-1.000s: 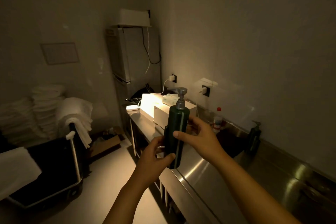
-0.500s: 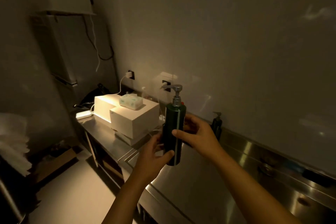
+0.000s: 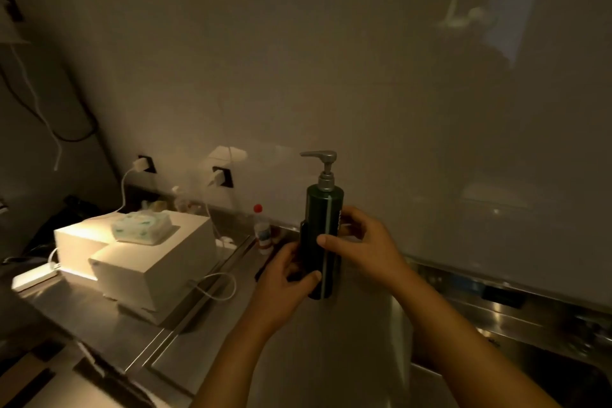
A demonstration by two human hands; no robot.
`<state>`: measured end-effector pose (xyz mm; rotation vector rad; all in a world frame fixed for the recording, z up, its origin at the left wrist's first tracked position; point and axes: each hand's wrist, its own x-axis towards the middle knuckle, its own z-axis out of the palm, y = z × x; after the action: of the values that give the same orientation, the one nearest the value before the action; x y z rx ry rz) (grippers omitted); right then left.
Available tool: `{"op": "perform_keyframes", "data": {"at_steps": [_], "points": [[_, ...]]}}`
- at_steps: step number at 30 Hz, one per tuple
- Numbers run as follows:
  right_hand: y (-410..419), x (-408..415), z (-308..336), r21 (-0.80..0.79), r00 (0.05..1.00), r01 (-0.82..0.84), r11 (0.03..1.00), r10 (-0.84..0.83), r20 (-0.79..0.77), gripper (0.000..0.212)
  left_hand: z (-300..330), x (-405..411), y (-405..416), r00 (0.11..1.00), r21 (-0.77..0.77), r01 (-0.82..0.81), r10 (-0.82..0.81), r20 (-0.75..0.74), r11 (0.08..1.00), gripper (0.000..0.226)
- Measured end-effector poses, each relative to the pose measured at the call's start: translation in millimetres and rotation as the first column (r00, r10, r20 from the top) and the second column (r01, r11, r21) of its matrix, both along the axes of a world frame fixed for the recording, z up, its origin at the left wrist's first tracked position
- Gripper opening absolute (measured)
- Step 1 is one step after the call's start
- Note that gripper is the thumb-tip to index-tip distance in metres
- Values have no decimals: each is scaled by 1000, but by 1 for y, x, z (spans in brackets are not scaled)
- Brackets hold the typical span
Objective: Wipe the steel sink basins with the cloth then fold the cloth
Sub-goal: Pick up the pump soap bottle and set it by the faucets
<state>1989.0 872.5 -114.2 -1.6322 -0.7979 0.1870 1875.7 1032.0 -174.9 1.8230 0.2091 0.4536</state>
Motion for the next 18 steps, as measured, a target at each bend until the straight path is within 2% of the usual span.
{"op": "perform_keyframes", "data": {"at_steps": [4,11,18], "points": [[-21,29,-5,-47,996,88,995,-87,17,52,-7,40,-11,997,-13,66,-66,-32,998,57],[-38,66,-29,-86,970,244,966,-241,34,51,-29,105,-17,985,62,163,-159,-74,985,54],[-19,114,-69,-76,928,370,926,-372,-23,58,-67,162,-9,988,39,45,-38,-150,998,35]]}}
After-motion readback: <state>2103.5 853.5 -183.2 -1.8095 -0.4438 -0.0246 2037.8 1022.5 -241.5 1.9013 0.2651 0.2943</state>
